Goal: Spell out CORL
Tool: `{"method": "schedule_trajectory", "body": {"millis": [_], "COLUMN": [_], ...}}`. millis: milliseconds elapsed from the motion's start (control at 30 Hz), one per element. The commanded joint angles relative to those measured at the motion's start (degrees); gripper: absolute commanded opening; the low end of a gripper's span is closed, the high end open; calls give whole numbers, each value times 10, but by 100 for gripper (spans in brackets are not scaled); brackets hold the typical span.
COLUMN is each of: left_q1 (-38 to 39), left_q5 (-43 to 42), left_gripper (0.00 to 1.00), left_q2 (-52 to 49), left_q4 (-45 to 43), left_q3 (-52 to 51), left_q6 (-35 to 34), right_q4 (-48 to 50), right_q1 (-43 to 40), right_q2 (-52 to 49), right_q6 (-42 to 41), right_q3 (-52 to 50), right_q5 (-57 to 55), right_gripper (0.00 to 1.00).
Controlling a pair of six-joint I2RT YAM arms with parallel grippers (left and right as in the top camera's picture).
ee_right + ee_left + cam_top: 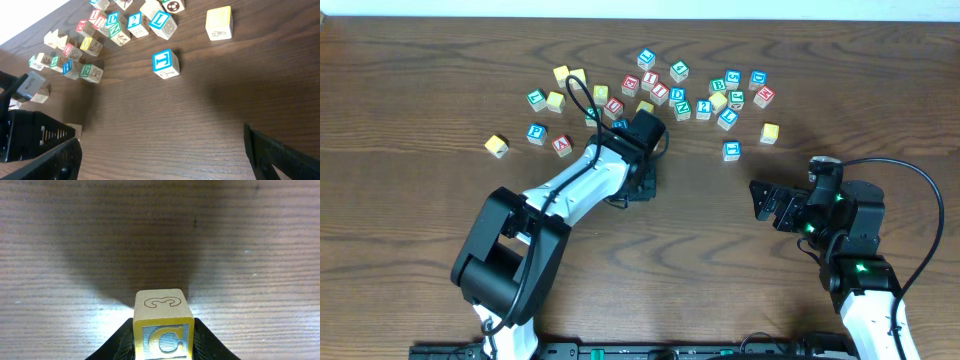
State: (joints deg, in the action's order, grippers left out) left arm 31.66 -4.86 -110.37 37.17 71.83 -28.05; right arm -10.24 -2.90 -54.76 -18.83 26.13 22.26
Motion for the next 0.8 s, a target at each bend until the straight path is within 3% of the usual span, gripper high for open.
{"method": "schedule_trajectory", "body": {"millis": [0,267,433,567,767], "left_q1": [-14,-19,-19,-19,-20], "left_q5": [0,0,0,0,0], "left_gripper": [32,33,49,51,66], "left_q2": [8,8,9,10,43], "left_q4": [15,27,26,26,29], "left_q3": [9,9,9,14,35], "left_q6": [14,14,14,14,32], "right_q4": [-1,-1,-1,-1,-1], "right_q1": [-4,-4,-4,-4,-4], "right_q2": [0,0,0,0,0], "right_q6": [7,7,7,7,7], "right_q3": [9,9,9,9,9], "right_q5": [-3,-9,-9,-9,-9], "right_gripper": [99,99,99,99,99]}}
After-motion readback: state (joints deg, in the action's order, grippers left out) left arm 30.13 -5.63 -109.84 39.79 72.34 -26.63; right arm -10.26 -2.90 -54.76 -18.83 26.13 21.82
